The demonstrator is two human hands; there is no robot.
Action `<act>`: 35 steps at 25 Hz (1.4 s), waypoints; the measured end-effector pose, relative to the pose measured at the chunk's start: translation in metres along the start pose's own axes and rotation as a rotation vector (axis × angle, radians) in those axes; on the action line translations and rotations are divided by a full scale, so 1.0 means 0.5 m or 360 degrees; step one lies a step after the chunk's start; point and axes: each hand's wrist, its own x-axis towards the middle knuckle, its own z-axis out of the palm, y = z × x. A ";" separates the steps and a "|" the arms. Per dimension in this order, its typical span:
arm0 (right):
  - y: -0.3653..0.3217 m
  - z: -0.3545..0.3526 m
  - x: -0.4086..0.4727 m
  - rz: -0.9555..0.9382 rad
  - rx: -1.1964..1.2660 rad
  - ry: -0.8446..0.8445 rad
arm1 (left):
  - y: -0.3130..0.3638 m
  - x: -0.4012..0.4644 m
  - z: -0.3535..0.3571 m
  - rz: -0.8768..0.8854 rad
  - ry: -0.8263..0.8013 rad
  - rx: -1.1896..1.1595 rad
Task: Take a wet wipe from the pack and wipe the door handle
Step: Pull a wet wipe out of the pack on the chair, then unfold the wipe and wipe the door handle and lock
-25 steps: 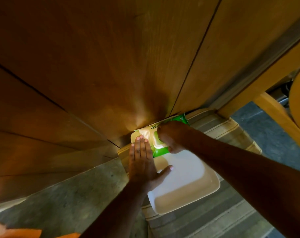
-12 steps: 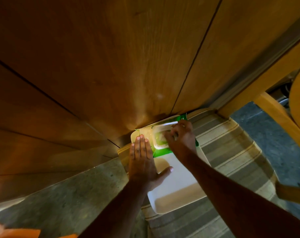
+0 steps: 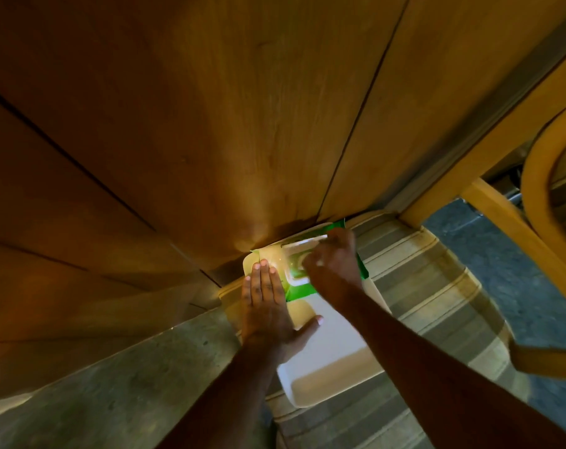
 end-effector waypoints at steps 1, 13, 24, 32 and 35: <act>0.009 -0.035 -0.022 0.0199 0.0299 0.0197 | -0.004 0.000 0.003 0.0001 -0.0016 -0.0002; -0.440 -0.393 -0.170 0.0517 0.1961 0.0468 | -0.033 -0.307 -0.571 0.0165 0.0227 -0.1809; -1.187 -0.647 -0.331 0.0140 0.2352 0.0246 | -0.392 -0.775 -1.226 0.0134 0.1723 -0.2381; -1.388 -0.692 -0.404 0.0209 0.2314 0.0079 | -0.581 -0.905 -1.299 0.0372 0.1625 -0.3131; -1.411 -0.682 -0.412 0.0133 0.2353 -0.0438 | -0.607 -0.907 -1.295 0.0200 0.1281 -0.3168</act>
